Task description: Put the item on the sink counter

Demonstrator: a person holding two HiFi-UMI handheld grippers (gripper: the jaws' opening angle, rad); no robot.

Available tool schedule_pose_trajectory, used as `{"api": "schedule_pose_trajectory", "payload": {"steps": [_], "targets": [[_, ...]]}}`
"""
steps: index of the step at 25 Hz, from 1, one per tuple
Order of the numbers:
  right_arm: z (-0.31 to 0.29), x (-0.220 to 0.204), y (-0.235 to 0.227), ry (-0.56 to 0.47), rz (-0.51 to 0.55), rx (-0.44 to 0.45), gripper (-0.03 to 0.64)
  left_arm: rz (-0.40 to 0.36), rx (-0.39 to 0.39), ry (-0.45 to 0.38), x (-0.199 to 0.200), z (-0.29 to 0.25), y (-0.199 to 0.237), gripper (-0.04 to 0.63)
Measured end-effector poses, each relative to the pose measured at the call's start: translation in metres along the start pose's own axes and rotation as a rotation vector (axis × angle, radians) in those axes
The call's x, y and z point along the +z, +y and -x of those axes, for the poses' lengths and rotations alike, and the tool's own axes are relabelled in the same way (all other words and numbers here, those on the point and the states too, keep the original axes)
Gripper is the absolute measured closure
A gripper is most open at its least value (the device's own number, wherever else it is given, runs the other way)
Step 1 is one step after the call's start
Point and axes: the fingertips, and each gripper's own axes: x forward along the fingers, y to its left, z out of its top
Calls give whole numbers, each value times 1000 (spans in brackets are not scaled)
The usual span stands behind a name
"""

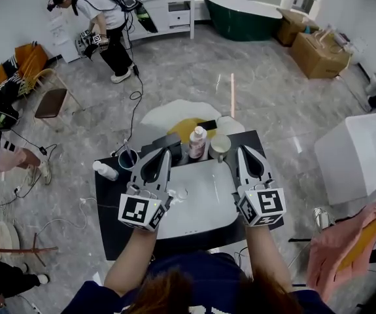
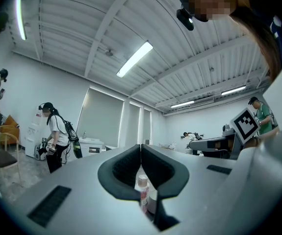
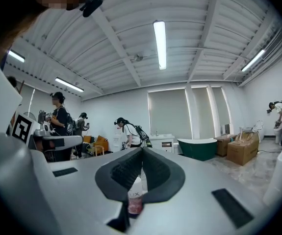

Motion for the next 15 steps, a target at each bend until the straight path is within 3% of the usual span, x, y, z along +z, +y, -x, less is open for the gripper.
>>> {"api": "schedule_pose_trajectory", "payload": {"steps": [15], "targets": [[9, -3, 4, 1, 2, -18, 601, -1, -10, -6, 1, 6, -3, 572]]}}
